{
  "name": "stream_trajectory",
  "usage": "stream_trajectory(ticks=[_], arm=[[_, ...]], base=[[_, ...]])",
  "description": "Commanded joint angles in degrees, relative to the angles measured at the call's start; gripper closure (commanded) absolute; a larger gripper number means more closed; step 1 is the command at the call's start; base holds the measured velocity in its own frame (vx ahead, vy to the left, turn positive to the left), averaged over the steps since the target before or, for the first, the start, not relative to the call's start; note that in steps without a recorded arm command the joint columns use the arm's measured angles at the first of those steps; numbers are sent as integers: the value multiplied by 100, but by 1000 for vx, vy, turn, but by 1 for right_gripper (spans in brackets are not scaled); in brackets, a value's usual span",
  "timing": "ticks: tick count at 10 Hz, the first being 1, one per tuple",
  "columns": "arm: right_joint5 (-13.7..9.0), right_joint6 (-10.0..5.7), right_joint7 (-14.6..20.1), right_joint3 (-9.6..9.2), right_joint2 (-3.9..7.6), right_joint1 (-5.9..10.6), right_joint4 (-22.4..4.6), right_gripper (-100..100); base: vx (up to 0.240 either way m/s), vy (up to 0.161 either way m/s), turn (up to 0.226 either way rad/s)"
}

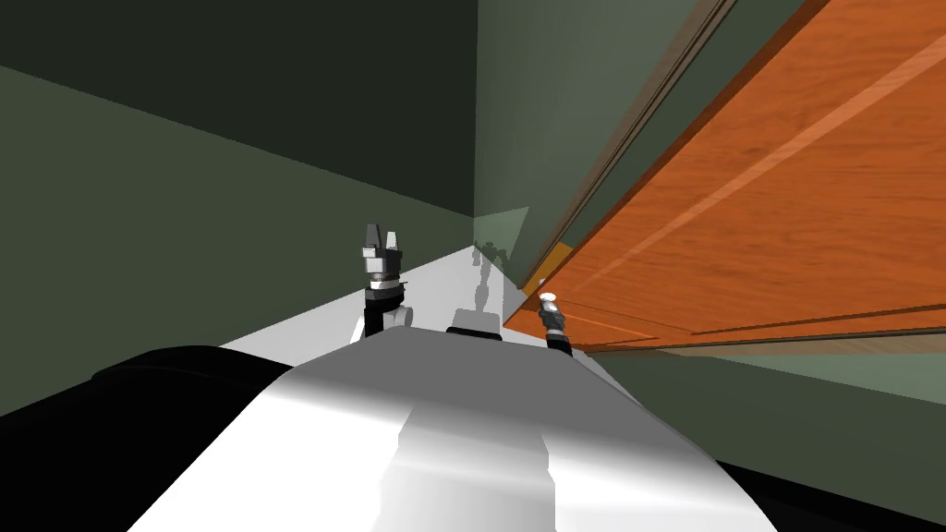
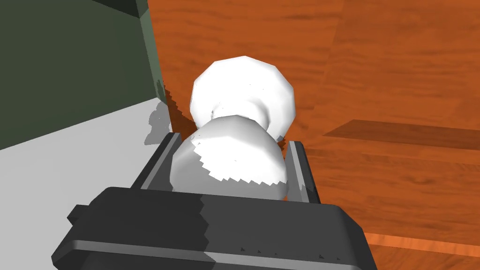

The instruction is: Pull the door open

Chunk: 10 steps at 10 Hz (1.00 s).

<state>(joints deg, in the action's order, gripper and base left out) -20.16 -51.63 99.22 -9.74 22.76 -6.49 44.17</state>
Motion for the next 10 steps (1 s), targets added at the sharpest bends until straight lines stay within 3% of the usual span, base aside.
stream_trajectory(ticks=[1,5,6,10], arm=[[67,-143,148,-104,104,-69,-23,100],[184,-339,379,-286,278,-210,28,100],[168,-265,332,-262,256,-204,44,100],[277,-588,553,-408,410,-328,-64,100]], base=[[-225,-39,119],[-203,-34,79],[-92,-21,22],[-176,-44,124]])
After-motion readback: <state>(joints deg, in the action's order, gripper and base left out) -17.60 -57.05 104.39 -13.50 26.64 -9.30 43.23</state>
